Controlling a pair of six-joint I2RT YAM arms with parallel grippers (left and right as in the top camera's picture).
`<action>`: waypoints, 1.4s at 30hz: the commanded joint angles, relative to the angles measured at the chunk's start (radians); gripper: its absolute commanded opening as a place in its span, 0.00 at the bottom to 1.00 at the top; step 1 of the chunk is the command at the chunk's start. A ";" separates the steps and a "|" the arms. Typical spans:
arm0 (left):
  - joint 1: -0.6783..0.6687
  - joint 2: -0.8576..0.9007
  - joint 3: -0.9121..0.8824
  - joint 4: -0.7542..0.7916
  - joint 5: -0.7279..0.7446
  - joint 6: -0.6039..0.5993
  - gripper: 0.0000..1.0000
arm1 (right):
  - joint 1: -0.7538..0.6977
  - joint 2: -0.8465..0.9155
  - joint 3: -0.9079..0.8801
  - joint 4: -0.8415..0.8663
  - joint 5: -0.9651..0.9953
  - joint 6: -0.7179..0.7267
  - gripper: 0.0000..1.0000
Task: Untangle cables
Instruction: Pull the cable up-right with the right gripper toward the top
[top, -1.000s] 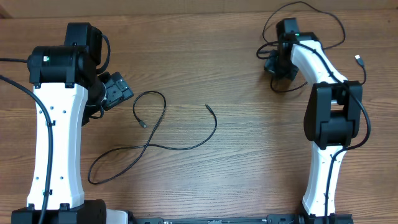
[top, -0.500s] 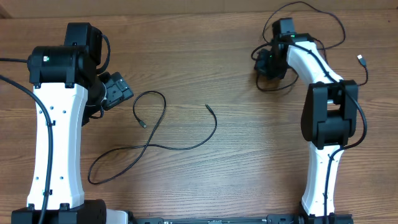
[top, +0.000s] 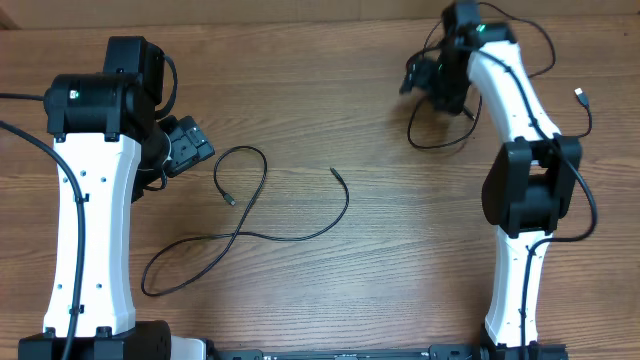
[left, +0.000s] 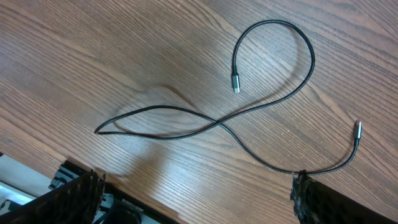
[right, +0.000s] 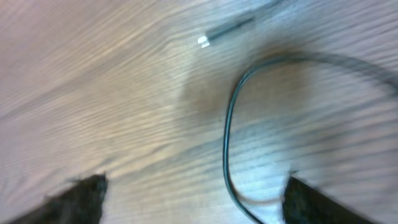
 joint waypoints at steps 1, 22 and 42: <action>0.000 0.002 -0.005 0.001 0.002 0.005 1.00 | -0.060 -0.006 0.150 -0.039 0.083 0.002 0.93; 0.000 0.002 -0.005 0.001 0.002 0.005 1.00 | -0.171 -0.003 -0.084 -0.007 0.207 -0.097 0.23; 0.000 0.002 -0.005 0.001 0.002 0.005 0.99 | -0.170 -0.003 -0.233 0.059 0.158 -0.096 0.04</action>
